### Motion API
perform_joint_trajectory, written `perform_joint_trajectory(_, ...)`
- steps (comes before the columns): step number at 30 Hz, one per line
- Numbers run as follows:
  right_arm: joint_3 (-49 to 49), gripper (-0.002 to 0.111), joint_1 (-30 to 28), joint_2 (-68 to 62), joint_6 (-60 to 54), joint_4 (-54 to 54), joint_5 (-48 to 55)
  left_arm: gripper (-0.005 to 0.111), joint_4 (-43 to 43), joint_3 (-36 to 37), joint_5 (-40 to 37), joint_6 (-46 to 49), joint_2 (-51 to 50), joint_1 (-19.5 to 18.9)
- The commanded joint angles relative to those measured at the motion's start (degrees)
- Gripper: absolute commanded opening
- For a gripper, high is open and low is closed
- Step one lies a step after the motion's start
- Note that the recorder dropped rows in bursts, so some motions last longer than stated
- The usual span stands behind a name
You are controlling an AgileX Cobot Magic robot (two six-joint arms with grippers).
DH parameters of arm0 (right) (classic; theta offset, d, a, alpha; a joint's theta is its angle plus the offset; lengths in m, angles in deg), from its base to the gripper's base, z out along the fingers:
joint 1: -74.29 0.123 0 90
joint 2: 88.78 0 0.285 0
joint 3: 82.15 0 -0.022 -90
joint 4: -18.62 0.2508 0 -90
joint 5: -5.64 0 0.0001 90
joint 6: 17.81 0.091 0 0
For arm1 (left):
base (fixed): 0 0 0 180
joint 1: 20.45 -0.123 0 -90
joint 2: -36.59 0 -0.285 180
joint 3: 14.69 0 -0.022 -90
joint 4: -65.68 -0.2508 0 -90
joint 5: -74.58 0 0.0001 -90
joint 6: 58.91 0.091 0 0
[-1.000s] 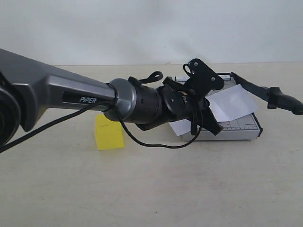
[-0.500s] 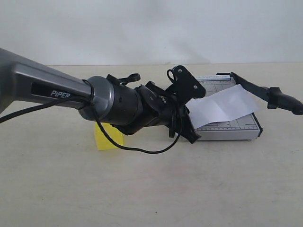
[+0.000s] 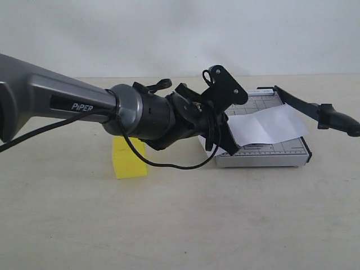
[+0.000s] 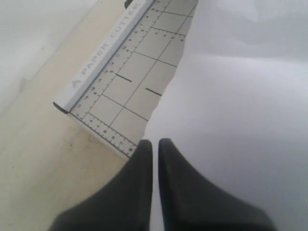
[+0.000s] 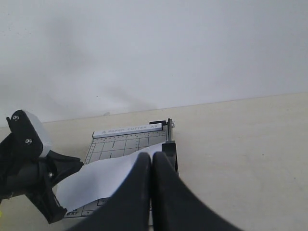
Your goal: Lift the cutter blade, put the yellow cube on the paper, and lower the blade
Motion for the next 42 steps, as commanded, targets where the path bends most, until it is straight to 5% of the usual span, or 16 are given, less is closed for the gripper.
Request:
perform_joint_trajectory(1,-0.1,0.000,-0.1,0.2,0.1,-0.3,-0.3,0.005,0.8,-0.4,-1.4,0.1,0.0,-0.6)
perform_joint_trajectory(42,-0.1,0.000,-0.1,0.2,0.1,-0.3,-0.1,0.005,0.8,-6.0,-5.6,-3.8,-4.3,1.5)
